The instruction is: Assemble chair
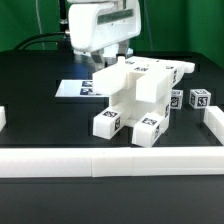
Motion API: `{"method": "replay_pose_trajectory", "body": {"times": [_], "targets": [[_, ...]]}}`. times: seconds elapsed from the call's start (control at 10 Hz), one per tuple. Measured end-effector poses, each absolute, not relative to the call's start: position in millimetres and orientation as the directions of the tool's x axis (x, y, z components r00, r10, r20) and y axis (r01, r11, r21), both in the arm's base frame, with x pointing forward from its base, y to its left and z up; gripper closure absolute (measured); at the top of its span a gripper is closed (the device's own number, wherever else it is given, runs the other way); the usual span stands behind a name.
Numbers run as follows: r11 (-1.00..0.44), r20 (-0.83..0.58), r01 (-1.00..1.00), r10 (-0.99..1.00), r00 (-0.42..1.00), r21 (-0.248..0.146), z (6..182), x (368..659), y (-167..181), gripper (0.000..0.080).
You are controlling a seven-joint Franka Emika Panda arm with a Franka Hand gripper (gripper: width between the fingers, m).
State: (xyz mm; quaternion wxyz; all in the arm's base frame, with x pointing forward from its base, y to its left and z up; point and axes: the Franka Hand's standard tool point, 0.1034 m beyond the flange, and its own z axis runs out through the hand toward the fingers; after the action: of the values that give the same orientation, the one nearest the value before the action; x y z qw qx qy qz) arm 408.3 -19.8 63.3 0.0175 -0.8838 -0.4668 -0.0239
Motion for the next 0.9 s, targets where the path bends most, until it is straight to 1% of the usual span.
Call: {"method": "replay_pose_trajectory", "body": {"times": [0.2,0.4,0.7,0.9], "targets": [[-0.603,0.051,0.797,0.796,0.603,-0.022,58.2,406.6,-10.6,0.0151],[-0.643,0.055,0.765,0.763,0.644,-0.034,58.7,412.4,7.7,0.0151],[-0.683,0.065,0.729,0.726,0.685,-0.041,65.7,436.1,27.0,0.0151],[-0.705,0.078,0.709,0.705,0.705,-0.03,71.5,457.0,31.0,0.0151]]}}
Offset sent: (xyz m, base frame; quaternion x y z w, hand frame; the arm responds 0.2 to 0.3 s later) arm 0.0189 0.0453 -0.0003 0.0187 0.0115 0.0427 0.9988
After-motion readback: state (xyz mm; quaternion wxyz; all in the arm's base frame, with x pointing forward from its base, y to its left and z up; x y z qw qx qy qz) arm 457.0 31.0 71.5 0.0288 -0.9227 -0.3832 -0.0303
